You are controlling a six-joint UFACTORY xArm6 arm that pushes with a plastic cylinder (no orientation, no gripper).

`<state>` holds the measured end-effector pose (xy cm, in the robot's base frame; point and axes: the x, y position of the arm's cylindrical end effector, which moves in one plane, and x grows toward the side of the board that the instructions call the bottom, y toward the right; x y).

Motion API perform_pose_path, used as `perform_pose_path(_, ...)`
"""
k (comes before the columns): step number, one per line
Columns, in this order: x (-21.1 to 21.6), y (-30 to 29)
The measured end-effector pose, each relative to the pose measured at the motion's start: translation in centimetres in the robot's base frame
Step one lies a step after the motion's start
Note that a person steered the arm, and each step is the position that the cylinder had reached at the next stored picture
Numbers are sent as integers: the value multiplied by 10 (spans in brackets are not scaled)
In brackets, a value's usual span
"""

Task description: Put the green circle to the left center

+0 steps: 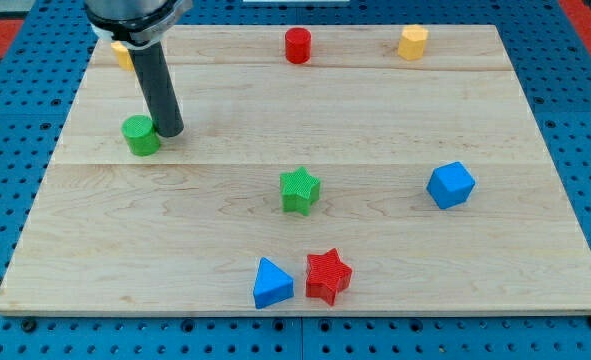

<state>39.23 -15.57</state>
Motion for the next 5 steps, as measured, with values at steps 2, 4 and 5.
perform_pose_path(2, 1, -50)
perform_pose_path(4, 1, -28)
perform_pose_path(5, 1, 58)
